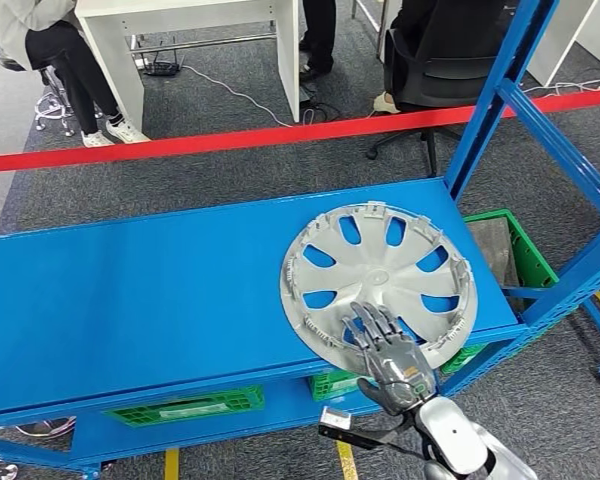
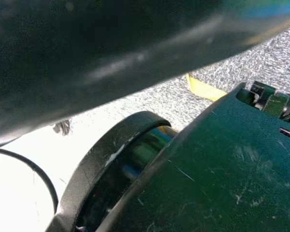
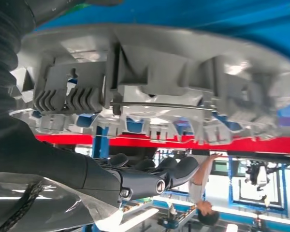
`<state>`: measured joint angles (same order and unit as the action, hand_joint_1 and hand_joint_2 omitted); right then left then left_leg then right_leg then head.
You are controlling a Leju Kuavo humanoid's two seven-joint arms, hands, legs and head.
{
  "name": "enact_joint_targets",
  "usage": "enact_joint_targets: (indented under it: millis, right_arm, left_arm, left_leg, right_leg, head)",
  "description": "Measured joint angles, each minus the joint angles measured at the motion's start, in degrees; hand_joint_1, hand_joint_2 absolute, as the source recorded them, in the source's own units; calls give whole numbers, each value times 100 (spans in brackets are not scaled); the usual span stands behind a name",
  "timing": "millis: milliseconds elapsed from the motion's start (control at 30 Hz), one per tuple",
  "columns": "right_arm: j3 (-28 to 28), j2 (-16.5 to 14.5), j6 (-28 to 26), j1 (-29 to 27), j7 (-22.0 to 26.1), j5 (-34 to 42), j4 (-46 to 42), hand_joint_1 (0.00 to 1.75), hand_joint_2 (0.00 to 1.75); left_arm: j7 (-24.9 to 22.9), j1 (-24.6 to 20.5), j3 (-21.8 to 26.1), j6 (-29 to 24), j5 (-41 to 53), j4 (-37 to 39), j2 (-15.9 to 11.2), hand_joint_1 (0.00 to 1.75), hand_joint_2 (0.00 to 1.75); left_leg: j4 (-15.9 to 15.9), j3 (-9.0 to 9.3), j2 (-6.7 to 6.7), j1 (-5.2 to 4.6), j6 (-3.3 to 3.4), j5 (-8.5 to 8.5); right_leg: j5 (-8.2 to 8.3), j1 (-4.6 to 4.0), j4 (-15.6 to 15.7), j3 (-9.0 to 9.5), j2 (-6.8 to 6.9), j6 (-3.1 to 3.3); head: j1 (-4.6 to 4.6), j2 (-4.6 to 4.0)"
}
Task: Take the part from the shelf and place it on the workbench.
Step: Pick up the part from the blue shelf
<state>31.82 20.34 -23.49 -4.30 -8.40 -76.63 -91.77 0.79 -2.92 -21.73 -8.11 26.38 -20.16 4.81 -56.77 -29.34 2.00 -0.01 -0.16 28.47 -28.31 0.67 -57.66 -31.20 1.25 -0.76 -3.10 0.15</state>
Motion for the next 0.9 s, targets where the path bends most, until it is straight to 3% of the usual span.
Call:
enact_joint_targets:
  millis: [333,367,467,500,900]
  right_arm:
    - [-215,-144,525,97,16,-57,289,1,175]
    - [-218,-149,549,112,11,-61,309,13,175]
    - [-232,-164,619,151,-10,-75,356,137,175]
    - [-235,-170,664,166,-26,-86,372,169,175]
    - [-244,-198,832,193,-20,-82,297,175,175]
  left_arm:
    - [-9,-2,0,-37,0,1,0,0,0]
    - [-11,-3,0,-37,0,1,0,0,0]
    - [-21,-3,0,-37,0,1,0,0,0]
    - [-27,-4,0,-37,0,1,0,0,0]
    - [-136,16,4,-55,-31,-2,-1,0,0]
  left_leg:
    - [-1,0,0,0,0,0]
    - [0,0,0,0,0,0]
    - [0,1,0,0,0,0]
    - [0,2,0,0,0,0]
    - [-1,4,8,0,4,-4]
  right_leg:
    - [0,0,0,-1,-1,0]
    - [0,0,0,-1,-1,0]
    - [0,0,0,0,-1,0]
    - [0,0,0,1,-2,0]
    - [10,1,1,7,-12,-7]
  head:
    - [0,0]
    - [1,0]
    - [1,0]
    - [1,0]
    - [1,0]
